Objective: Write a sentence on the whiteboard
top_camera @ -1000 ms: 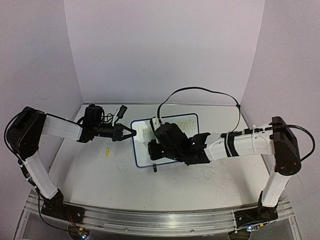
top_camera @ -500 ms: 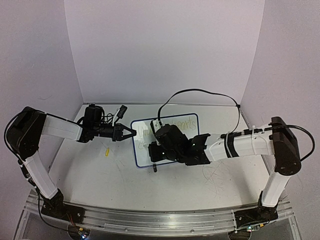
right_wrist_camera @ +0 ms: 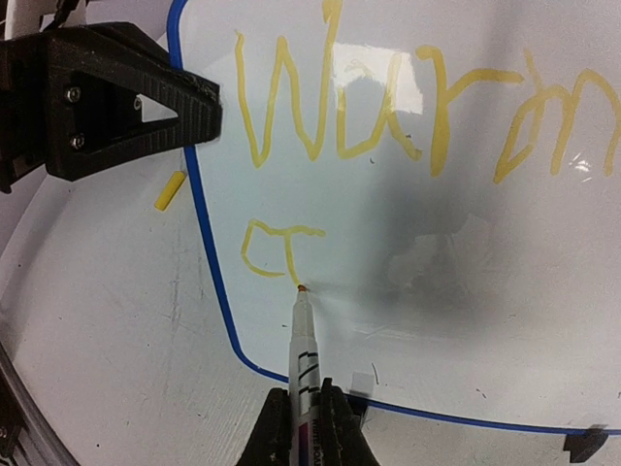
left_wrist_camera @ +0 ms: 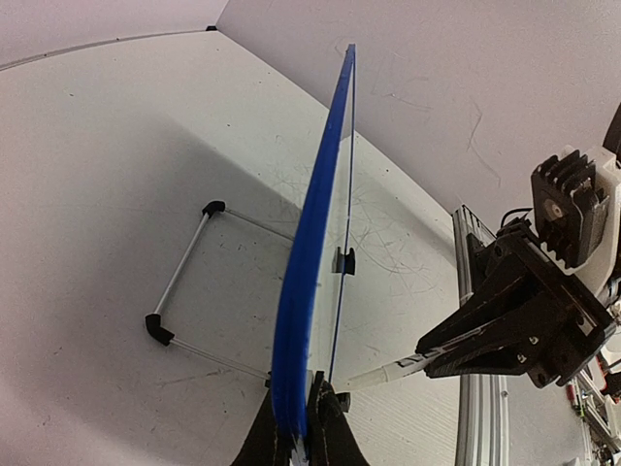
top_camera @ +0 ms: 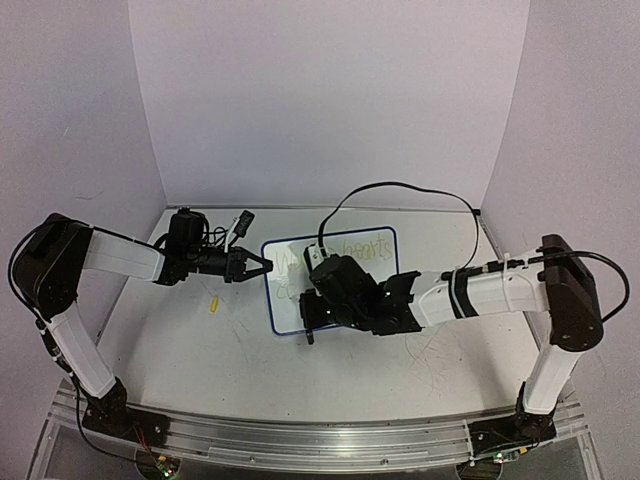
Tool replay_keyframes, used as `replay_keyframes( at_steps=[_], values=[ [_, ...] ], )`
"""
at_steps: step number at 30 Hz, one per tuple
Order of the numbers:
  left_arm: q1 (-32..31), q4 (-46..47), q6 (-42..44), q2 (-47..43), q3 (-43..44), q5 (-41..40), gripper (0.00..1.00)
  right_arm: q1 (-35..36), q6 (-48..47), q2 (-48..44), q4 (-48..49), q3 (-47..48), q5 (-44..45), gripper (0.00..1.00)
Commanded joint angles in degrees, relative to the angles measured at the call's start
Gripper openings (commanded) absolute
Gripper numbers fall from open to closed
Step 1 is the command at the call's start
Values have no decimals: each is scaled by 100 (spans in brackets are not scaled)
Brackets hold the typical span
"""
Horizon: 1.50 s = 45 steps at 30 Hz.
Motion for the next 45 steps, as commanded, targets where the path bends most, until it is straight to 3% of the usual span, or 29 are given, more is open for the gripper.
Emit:
replay_keyframes(
  at_steps=[1,26,45],
  values=[
    [-25,-235,381,164,23,-838,0,-55,116,-236,-223,-83,575,0],
    [-25,-235,387,163,23,-803,0,-151,-177,-85,-135,393,985,0],
    [-26,-239,387,171,28,-801,0,-143,-448,-18,52,424,400,0]
  ],
)
